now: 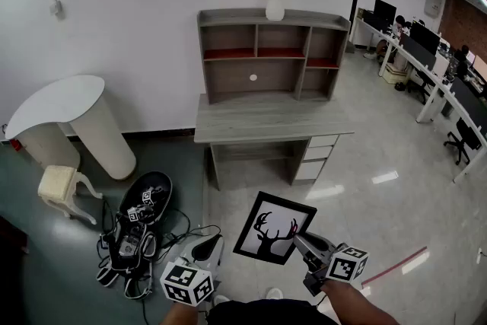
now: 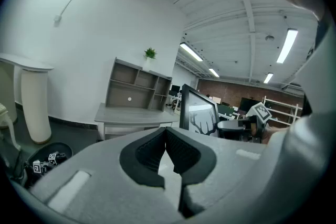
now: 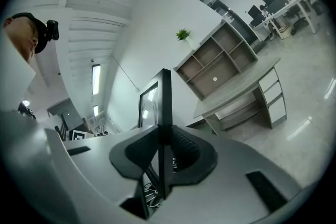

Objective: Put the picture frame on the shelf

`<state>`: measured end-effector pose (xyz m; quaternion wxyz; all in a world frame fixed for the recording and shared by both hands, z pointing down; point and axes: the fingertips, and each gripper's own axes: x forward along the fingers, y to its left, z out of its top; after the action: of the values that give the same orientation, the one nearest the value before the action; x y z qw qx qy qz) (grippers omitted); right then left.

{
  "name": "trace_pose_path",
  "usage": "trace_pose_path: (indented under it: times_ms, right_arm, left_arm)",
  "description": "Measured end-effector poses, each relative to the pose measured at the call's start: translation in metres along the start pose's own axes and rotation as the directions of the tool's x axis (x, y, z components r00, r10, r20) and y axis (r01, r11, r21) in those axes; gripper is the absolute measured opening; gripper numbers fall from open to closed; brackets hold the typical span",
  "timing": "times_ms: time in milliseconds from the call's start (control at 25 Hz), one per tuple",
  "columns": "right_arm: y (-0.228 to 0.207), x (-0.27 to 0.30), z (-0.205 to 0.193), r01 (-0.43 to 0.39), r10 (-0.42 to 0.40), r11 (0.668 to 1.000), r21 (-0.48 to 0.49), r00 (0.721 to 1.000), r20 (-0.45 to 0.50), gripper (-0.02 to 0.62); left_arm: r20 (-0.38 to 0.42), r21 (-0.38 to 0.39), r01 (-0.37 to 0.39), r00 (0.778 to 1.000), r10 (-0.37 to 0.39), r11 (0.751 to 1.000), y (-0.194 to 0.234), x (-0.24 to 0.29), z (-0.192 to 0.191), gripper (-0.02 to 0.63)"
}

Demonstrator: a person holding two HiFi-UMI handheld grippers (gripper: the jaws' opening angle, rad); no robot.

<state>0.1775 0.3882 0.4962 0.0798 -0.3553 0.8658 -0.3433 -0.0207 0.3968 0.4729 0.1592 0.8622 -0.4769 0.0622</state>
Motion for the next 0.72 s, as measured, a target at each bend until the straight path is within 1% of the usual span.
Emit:
trace_pose_path:
  times_ms: [400, 600, 720]
  right_arm:
    - [-0.004, -0.005, 0.009, -0.016, 0.016, 1.0, -0.015, 1.0, 0.001, 0.083]
    - [-0.008, -0.011, 0.015, -0.037, 0.036, 0.999, 0.003, 0.999, 0.021, 0.083]
    - [-0.015, -0.017, 0.019, -0.041, 0.04, 0.999, 0.012, 0.999, 0.017, 0.083]
  left_arm:
    - [0.005, 0.01, -0.009, 1.0, 0.009, 1.0, -0.009, 0.005, 0.003, 0.009]
    - [0.0, 0.015, -0.022, 1.0, 0.022, 1.0, -0.013, 0.011, 0.003, 0.009]
    - [-0.006, 0.014, -0.031, 1.0, 0.031, 0.999, -0.019, 0.016, 0.002, 0.009]
